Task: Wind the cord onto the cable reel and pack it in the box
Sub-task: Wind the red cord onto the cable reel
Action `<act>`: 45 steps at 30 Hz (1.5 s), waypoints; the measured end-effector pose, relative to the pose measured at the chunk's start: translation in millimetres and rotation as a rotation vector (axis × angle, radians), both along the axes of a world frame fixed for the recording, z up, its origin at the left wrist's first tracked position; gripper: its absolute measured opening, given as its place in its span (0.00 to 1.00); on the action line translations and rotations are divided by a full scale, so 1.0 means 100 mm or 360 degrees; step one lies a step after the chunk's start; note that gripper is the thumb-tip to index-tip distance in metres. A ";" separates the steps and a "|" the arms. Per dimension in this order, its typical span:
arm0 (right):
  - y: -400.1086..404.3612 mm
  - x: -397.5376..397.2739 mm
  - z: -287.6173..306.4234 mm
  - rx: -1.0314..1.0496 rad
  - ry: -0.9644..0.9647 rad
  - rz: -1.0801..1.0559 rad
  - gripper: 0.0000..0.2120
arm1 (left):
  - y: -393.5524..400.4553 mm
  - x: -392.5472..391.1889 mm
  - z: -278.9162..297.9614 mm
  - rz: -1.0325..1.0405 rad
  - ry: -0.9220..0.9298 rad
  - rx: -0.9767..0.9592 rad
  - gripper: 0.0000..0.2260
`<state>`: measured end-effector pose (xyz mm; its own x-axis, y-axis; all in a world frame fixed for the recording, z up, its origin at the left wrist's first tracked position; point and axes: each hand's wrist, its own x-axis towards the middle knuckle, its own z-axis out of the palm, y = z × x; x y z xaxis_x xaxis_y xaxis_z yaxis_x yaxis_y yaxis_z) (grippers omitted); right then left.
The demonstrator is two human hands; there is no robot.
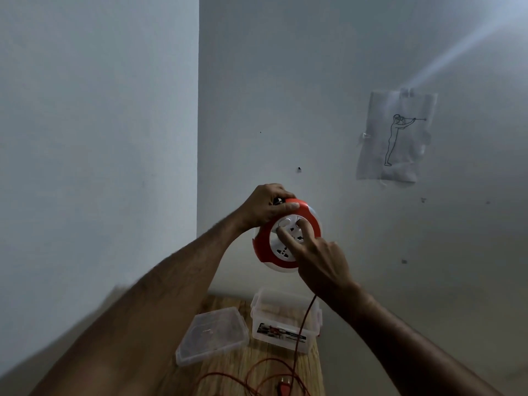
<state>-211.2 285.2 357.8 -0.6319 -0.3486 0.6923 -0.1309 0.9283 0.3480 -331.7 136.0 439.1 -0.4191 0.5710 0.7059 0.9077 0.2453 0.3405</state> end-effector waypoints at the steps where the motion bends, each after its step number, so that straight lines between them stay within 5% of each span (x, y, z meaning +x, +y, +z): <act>1: 0.02 -0.01 0.00 0.0031 -0.0005 0.0023 0.36 | 0.00 0.01 0.00 -0.0005 0.0001 -0.0004 0.15; 11: 0.06 -0.05 -0.01 0.0209 0.0030 0.0017 0.38 | -0.05 0.00 -0.02 0.0002 -0.0016 0.0026 0.15; 22: -0.14 -0.09 0.04 -0.0369 0.0061 0.0098 0.29 | -0.02 0.01 -0.02 0.0017 -0.0003 0.0005 0.17; 27: -0.28 -0.10 0.01 -0.0919 0.0203 0.0212 0.25 | 0.00 0.02 -0.02 0.0023 -0.0006 0.0047 0.16; 33: -0.53 -0.09 -0.02 -0.2003 0.0293 0.0212 0.32 | 0.02 0.01 -0.06 0.0032 -0.0030 0.0079 0.16; 40: -0.62 -0.22 0.04 -0.3321 -0.0024 0.0319 0.27 | 0.03 -0.02 -0.03 -0.0003 0.0024 0.0007 0.18; 45: -0.61 -0.16 0.28 -0.4373 -0.0269 0.0594 0.32 | 0.05 -0.04 -0.05 -0.0012 0.0026 0.0001 0.16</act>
<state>-226.9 224.0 386.0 -0.8221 0.4522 -0.3458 -0.1588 -0.7655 -0.6235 -335.9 141.4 434.4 -0.4032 0.5734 0.7132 0.9150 0.2383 0.3257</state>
